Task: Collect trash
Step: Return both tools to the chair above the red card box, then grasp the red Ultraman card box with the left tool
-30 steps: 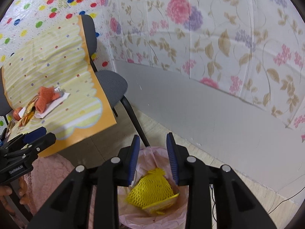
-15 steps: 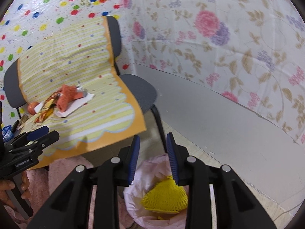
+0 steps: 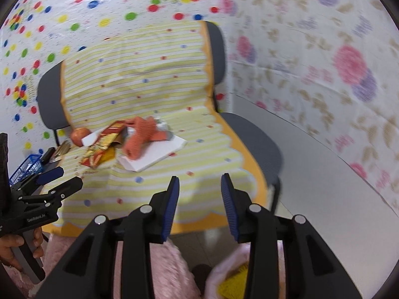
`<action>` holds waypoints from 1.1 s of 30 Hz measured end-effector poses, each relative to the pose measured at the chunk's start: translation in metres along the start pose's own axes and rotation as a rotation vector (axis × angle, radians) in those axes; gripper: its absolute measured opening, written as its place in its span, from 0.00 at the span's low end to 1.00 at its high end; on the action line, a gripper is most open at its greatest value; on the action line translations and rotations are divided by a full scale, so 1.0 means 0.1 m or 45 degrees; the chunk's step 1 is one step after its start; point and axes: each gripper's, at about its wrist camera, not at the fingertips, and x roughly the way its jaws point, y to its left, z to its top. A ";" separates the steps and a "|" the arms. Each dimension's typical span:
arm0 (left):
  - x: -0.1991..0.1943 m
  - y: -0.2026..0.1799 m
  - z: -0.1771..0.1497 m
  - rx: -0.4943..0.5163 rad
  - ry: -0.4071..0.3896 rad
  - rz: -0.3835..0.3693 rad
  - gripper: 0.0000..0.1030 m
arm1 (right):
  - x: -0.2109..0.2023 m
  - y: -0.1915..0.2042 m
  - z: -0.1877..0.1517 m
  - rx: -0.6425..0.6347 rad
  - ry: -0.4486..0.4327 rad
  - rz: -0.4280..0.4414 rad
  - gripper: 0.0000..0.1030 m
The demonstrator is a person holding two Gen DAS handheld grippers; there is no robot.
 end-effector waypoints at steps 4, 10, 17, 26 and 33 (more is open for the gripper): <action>-0.05 0.26 0.11 -0.038 -0.031 0.104 0.85 | 0.17 0.19 0.15 -0.036 0.002 0.058 0.38; 0.02 0.55 0.22 -0.089 -0.022 0.197 0.85 | 0.38 0.41 0.35 -0.081 0.009 0.120 0.45; 0.43 0.69 0.33 -0.094 0.063 0.209 0.85 | 0.70 0.57 0.54 -0.091 0.042 0.148 0.47; 1.12 0.73 0.52 -0.061 0.167 0.214 0.85 | 1.04 0.52 0.67 -0.056 0.093 0.159 0.47; 1.52 0.71 0.55 0.010 0.258 0.265 0.85 | 1.28 0.42 0.72 -0.020 0.125 0.151 0.48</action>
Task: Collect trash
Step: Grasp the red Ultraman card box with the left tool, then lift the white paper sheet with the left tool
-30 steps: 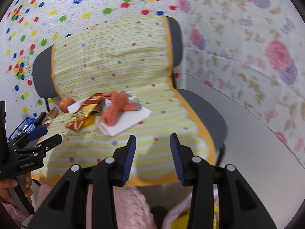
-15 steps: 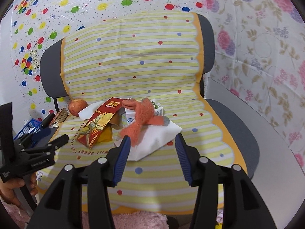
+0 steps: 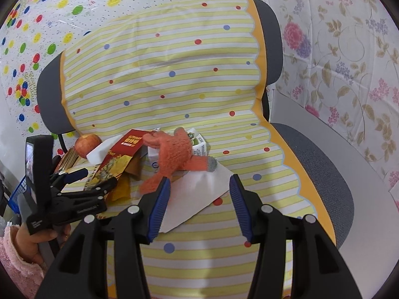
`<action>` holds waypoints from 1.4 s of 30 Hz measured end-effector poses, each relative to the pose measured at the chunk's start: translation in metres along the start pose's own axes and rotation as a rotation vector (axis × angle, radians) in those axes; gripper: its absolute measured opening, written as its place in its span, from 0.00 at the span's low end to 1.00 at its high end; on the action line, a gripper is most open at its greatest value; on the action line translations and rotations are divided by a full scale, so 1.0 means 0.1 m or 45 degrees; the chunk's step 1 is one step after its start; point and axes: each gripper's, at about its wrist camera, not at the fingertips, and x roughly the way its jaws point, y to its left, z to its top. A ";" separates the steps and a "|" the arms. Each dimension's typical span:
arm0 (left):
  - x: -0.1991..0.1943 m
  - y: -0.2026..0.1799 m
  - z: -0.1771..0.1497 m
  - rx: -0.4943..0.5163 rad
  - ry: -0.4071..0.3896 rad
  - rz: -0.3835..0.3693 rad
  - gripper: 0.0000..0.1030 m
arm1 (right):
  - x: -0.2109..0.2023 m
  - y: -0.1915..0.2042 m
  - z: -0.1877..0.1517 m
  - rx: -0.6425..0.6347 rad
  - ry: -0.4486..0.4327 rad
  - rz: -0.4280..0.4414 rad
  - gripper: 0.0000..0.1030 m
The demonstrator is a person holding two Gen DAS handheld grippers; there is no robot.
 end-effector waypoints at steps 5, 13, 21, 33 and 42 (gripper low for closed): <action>0.18 0.02 0.04 -0.018 0.086 -0.016 0.85 | 0.11 -0.01 0.01 0.007 0.016 0.009 0.48; 0.07 0.20 0.12 -0.098 0.040 -0.049 0.52 | 0.13 -0.02 -0.01 0.006 0.027 0.019 0.48; -0.21 0.59 0.14 -0.231 -0.062 -0.133 0.45 | -0.01 0.05 -0.03 -0.013 0.007 0.024 0.48; -0.20 0.75 0.14 -0.222 -0.066 -0.097 0.16 | -0.03 0.20 -0.06 -0.039 0.013 0.026 0.48; -0.80 0.85 0.21 -0.303 -0.251 -0.178 0.00 | 0.02 0.29 -0.02 -0.074 0.007 0.029 0.48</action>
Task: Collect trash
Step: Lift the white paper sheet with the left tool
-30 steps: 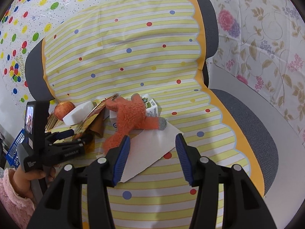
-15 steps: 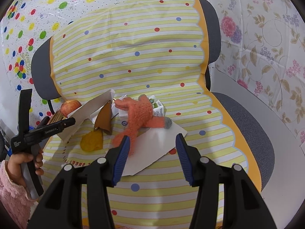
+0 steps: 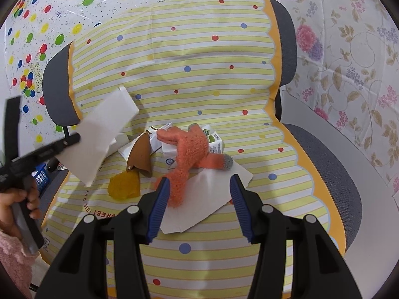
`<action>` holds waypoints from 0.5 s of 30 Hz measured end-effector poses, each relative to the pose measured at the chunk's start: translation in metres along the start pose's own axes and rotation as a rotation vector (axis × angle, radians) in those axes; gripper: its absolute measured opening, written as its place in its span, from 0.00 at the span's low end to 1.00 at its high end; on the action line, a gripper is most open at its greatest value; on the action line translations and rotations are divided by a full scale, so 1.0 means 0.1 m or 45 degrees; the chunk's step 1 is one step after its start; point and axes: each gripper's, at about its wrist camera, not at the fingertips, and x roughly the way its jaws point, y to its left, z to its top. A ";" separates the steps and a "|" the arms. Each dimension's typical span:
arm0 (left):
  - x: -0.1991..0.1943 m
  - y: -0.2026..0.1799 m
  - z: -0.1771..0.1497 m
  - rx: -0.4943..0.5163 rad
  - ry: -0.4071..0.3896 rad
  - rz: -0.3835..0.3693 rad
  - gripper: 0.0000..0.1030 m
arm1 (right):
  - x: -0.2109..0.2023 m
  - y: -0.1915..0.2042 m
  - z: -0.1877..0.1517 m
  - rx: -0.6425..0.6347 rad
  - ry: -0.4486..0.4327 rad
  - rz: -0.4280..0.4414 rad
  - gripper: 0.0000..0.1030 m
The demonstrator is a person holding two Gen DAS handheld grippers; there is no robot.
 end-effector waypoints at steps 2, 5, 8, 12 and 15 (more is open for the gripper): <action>-0.06 -0.02 -0.05 -0.014 0.009 -0.008 0.00 | 0.03 0.04 0.02 -0.012 -0.002 0.006 0.48; -0.04 -0.04 -0.23 -0.006 0.087 0.018 0.00 | 0.09 0.10 0.04 -0.027 0.002 0.011 0.48; 0.05 0.00 -0.38 -0.023 0.166 0.008 0.01 | 0.18 0.16 0.04 -0.036 0.019 0.019 0.48; 0.17 0.00 -0.50 -0.003 0.216 0.021 0.04 | 0.33 0.23 0.07 -0.048 0.041 0.018 0.48; 0.20 -0.02 -0.52 0.027 0.236 -0.004 0.04 | 0.44 0.24 0.12 -0.047 0.046 0.009 0.48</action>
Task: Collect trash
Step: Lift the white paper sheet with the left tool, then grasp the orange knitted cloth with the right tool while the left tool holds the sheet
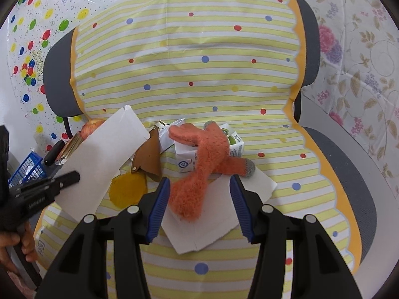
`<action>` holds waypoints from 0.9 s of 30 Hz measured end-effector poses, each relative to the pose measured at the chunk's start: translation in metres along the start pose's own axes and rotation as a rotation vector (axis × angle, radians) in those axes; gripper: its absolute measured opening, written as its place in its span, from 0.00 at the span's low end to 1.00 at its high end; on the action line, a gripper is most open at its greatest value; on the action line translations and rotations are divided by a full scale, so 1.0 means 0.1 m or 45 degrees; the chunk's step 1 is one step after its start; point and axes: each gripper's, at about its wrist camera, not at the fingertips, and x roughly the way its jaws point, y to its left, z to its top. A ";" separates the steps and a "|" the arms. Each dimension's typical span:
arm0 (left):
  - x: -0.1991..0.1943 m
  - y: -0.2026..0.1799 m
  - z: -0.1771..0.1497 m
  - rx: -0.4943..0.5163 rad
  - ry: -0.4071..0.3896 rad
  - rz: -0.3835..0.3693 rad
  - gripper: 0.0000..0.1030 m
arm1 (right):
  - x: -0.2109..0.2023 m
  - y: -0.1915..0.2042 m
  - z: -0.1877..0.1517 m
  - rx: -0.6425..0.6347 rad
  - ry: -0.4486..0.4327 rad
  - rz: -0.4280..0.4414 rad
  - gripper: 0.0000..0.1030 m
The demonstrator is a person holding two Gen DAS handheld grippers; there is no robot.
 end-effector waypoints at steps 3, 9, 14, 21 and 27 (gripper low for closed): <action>0.03 -0.05 -0.01 0.044 0.012 -0.014 0.04 | 0.12 -0.01 0.05 0.012 0.000 -0.014 0.40; 0.02 -0.01 0.00 0.022 -0.019 -0.027 0.01 | 0.42 -0.04 0.11 0.023 0.038 -0.041 0.35; -0.14 0.07 0.08 -0.032 -0.077 -0.036 0.01 | 0.50 -0.05 0.17 0.024 0.047 -0.050 0.07; -0.60 -0.03 0.30 -0.030 -0.230 -0.077 0.01 | -0.18 -0.13 0.46 0.056 -0.132 -0.005 0.07; -0.80 -0.31 0.23 0.022 -0.270 -0.160 0.01 | -0.83 -0.23 0.36 0.063 -0.209 -0.008 0.07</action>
